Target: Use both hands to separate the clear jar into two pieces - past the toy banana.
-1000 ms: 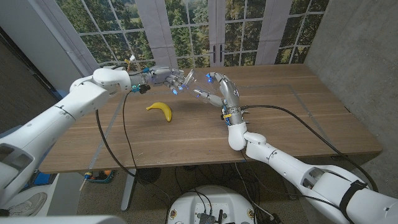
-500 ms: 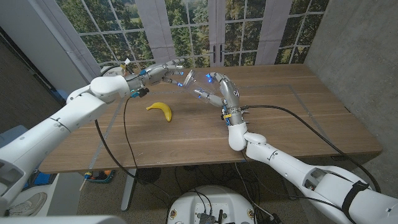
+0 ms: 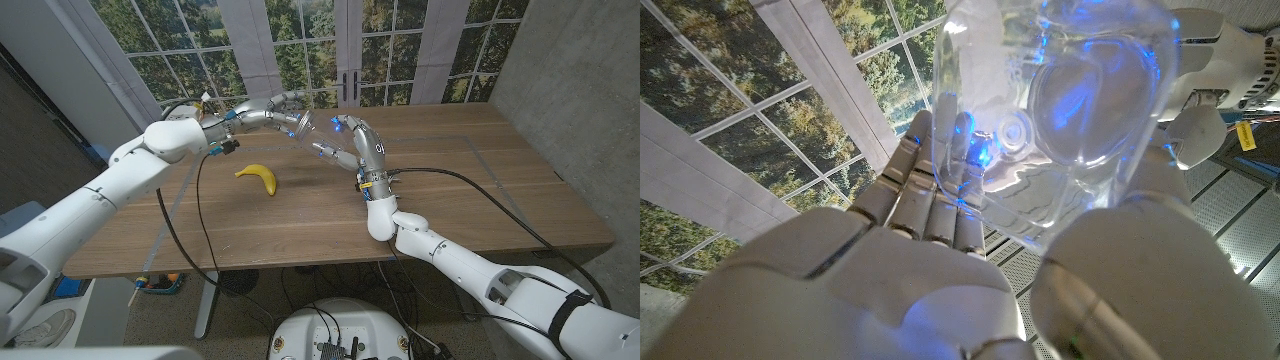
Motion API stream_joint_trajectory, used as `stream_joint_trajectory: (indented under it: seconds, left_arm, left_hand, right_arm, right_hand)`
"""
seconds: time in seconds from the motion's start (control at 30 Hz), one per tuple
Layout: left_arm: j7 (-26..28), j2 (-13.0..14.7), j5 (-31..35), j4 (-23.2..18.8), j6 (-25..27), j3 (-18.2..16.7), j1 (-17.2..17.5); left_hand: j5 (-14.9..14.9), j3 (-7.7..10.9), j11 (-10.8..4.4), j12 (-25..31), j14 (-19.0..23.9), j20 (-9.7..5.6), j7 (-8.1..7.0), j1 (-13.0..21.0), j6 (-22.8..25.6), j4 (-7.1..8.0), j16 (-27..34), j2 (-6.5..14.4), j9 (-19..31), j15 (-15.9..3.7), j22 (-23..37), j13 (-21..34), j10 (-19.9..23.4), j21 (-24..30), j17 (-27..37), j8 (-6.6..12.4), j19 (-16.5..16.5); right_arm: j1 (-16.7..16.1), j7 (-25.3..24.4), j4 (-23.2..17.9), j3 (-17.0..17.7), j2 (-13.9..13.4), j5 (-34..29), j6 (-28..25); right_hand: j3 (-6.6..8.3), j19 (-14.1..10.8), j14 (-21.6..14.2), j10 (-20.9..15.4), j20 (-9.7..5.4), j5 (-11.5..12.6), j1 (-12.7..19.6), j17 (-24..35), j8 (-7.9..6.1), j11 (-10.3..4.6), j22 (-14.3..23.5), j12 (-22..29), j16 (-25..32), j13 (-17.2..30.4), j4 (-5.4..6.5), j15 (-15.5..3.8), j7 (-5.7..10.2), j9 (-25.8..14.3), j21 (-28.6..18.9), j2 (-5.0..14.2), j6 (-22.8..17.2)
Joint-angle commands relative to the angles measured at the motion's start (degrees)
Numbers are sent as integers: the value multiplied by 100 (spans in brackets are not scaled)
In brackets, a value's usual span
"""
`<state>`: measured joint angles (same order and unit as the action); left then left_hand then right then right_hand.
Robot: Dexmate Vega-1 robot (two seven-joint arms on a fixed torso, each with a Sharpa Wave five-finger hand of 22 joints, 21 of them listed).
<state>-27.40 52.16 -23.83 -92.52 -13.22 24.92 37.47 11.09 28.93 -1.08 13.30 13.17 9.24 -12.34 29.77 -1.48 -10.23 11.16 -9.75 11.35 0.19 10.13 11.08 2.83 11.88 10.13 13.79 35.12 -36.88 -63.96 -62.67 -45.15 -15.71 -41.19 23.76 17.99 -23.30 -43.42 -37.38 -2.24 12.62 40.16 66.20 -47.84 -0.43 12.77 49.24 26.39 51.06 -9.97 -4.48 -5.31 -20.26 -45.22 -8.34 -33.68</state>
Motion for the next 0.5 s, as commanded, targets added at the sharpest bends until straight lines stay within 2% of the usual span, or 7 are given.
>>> stream_joint_trajectory:
  seconds: [0.03, 0.13, 0.2, 0.27, 0.4, 0.5]
  left_arm:
    - [-792, -263, -120, 502, -176, 278, -473]
    - [-955, -309, -206, 588, -159, 313, -550]
    - [-1045, -329, -263, 633, -135, 328, -588]
    - [-1132, -346, -325, 676, -96, 342, -625]
    - [-1418, -379, -454, 801, -39, 395, -732]
    - [-1536, -361, -405, 816, 20, 452, -810]
  left_hand:
    - [20, 71, -81, 80, 337, -321, -22, 577, 370, -1, 57, 247, 3, -144, 8, 26, 347, 83, 14, 83, 361]
    - [-54, 153, -86, 124, 597, -442, 18, 982, 656, -7, 86, 443, -4, -249, 13, 25, 606, 98, 15, 121, 543]
    - [-67, 213, -41, 164, 683, -533, 196, 1271, 977, -12, 78, 609, 2, -278, 18, 34, 811, 86, 19, 195, 599]
    - [-63, 225, 8, 163, 744, -556, 263, 1379, 1094, -12, 87, 667, 8, -286, 20, 40, 852, 86, 22, 219, 631]
    - [-47, 229, 47, 95, 623, -550, 158, 1542, 1039, -15, 20, 742, 19, -168, 25, 53, 733, 53, 24, 159, 583]
    - [-37, 181, 91, -3, 484, -417, 45, 1634, 892, 1, -34, 757, 28, -72, 29, 65, 522, -16, 27, 57, 418]
  right_arm:
    - [-33, -4, 109, 182, 101, -190, 173]
    - [-28, -4, 128, 201, 110, -209, 203]
    - [-18, -4, 143, 195, 110, -190, 237]
    - [-24, -4, 140, 211, 113, -209, 256]
    - [-50, -4, 103, 241, 107, -245, 307]
    - [-65, -4, 55, 245, 86, -236, 330]
  right_hand:
    - [580, 17, -64, -1187, -348, 12, 1223, 22, -446, -1142, -3, 32, -22, 16, 354, -819, 815, -967, -52, 1767, -980]
    - [583, 23, -71, -1181, -348, 11, 1225, 35, -448, -1138, -7, 30, -24, 22, 344, -822, 811, -969, -68, 1760, -982]
    - [590, 34, -69, -1187, -354, 11, 1224, 38, -445, -1141, -10, 25, -35, 15, 343, -823, 818, -958, -77, 1765, -990]
    - [591, 32, -76, -1198, -350, 10, 1222, 46, -450, -1137, -13, 30, -35, 20, 338, -823, 811, -966, -89, 1761, -991]
    - [599, 38, -78, -1188, -353, 9, 1218, 52, -449, -1140, -17, 23, -47, 20, 338, -823, 815, -965, -107, 1766, -988]
    - [599, 40, -83, -1187, -354, 8, 1211, 58, -450, -1137, -21, 23, -53, 26, 338, -820, 813, -964, -120, 1764, -992]
